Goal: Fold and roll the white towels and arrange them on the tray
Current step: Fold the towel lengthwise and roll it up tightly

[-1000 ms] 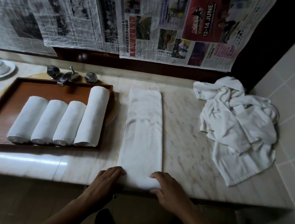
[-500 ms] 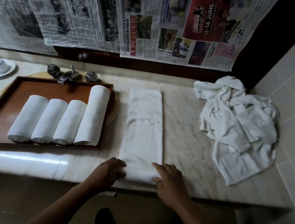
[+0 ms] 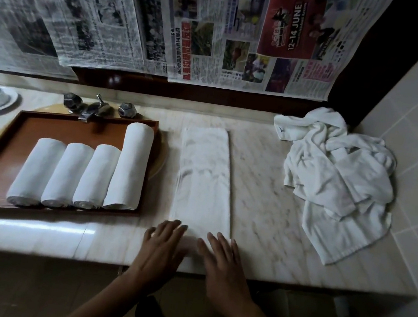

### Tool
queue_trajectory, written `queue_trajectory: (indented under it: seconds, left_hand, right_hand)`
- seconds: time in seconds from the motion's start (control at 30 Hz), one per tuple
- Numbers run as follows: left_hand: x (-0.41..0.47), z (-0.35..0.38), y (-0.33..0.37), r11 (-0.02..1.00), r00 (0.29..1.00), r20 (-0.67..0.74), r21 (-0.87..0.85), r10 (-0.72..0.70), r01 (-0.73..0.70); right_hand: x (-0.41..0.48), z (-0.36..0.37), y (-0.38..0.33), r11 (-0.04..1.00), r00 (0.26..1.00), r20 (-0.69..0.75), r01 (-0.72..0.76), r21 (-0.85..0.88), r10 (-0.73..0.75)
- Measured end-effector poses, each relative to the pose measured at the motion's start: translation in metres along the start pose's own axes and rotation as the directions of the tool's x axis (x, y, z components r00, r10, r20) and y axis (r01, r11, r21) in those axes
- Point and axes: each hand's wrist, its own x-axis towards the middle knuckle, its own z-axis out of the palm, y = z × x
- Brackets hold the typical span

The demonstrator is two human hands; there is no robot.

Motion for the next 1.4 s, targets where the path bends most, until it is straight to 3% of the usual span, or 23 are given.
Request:
queue_trajectory:
  seconds: [0.1,0.23,0.37,0.53,0.73,0.97,1.27,1.4]
  left_hand:
    - [-0.006,0.021,0.006,0.982,0.993,0.005,0.145,0.118,-0.118]
    - [-0.002,0.022,-0.004,0.967,0.987,0.062,0.197,0.150,-0.159]
    - [0.010,0.009,-0.008,0.977,0.981,0.167,0.170,0.098,-0.127]
    - [0.003,0.003,-0.013,0.978,0.986,0.148,0.180,0.079,-0.105]
    - [-0.027,0.007,-0.010,0.993,0.991,0.102,0.076,0.082,-0.090]
    - [-0.016,-0.007,-0.001,0.994,0.969,0.232,-0.038,-0.086,0.098]
    - [0.012,-0.021,-0.008,0.914,0.905,0.333,-0.214,-0.263,0.344]
    - [0.020,-0.026,-0.011,0.828,0.878,0.369,-0.353,-0.305,0.435]
  right_hand:
    - [0.006,-0.001,0.002,1.000,1.000,0.020,0.002,-0.013,-0.002]
    - [0.017,-0.003,0.006,0.999,0.998,0.059,-0.008,-0.045,0.011]
    - [0.028,-0.009,0.012,0.998,0.997,0.081,-0.015,-0.060,0.020]
    - [0.023,-0.011,0.022,1.000,0.991,0.132,0.027,0.000,-0.026]
    - [0.001,-0.007,0.025,0.996,0.991,0.120,0.054,0.071,-0.063]
    - [0.004,-0.020,0.021,0.972,0.973,0.226,-0.098,0.215,0.048]
    - [-0.005,-0.012,-0.006,0.995,0.993,-0.110,-0.042,0.095,0.052]
    - [-0.016,-0.009,-0.020,0.999,0.997,-0.069,-0.022,0.036,0.024]
